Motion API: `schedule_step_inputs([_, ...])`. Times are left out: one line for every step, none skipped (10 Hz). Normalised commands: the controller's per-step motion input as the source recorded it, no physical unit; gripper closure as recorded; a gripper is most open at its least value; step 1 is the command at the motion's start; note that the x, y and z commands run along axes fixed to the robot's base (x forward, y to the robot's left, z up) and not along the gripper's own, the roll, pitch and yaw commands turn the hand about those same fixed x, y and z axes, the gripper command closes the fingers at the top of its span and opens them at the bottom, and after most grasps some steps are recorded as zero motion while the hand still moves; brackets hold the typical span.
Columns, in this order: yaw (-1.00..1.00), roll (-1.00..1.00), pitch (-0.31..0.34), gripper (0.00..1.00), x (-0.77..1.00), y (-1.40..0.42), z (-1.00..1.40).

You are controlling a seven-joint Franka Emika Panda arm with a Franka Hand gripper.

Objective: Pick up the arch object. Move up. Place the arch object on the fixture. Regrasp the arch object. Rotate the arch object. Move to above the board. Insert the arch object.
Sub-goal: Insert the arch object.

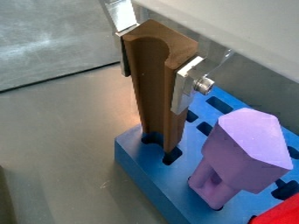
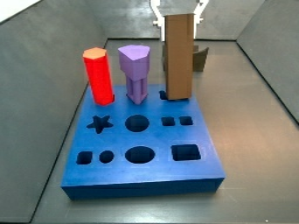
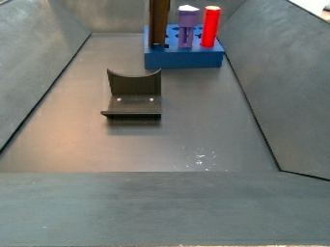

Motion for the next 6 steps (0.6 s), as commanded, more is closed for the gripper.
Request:
schedule_step_inputs([-0.07, 0.07, 0.021, 1.00, -0.21, 0.29, 0.00])
schedule_step_inputs([0.00, 0.01, 0.000, 1.00, 0.00, -0.01, 0.00])
schedule_step_inputs([0.00, 0.03, 0.000, 1.00, 0.01, -0.09, 0.00])
schedule_step_inputs([0.00, 0.08, 0.000, 1.00, 0.00, -0.18, -0.05])
schedule_step_inputs([0.00, 0.10, 0.000, 1.00, 0.00, -0.21, -0.10])
schedule_step_inputs([0.00, 0.16, 0.000, 1.00, 0.00, -0.23, -0.16])
